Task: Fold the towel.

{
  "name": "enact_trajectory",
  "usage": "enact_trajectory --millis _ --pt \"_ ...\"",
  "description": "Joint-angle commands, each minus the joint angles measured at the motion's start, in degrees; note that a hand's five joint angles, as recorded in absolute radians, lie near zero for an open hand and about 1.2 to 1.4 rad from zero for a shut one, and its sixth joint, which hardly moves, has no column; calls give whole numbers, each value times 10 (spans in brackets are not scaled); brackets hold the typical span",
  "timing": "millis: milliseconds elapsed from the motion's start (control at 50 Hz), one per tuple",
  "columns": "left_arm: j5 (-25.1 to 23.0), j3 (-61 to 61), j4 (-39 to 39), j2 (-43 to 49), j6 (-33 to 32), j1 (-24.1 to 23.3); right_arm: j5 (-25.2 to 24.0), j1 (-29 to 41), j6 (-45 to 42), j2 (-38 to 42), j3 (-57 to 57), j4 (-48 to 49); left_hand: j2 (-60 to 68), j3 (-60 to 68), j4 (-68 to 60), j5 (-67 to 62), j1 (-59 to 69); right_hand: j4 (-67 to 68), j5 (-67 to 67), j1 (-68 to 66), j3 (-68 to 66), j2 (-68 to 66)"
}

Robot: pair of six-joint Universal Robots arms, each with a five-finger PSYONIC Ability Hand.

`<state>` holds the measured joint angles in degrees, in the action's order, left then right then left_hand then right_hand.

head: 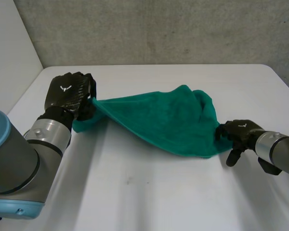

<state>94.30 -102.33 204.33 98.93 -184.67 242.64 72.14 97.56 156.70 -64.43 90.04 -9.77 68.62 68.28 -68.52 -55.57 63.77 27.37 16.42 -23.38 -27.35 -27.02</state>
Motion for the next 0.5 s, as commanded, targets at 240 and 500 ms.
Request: enact_trajectory --millis 240,500 --pt "0 22 0 -38 10 -6 0 38 21 98 -72 22 114 117 -115 -144 162 90 99 -129 -90 -93" --pt "0 25 -2 -50 10 -5 1 54 25 132 -102 24 114 117 -115 -144 162 125 134 -165 -125 -128"
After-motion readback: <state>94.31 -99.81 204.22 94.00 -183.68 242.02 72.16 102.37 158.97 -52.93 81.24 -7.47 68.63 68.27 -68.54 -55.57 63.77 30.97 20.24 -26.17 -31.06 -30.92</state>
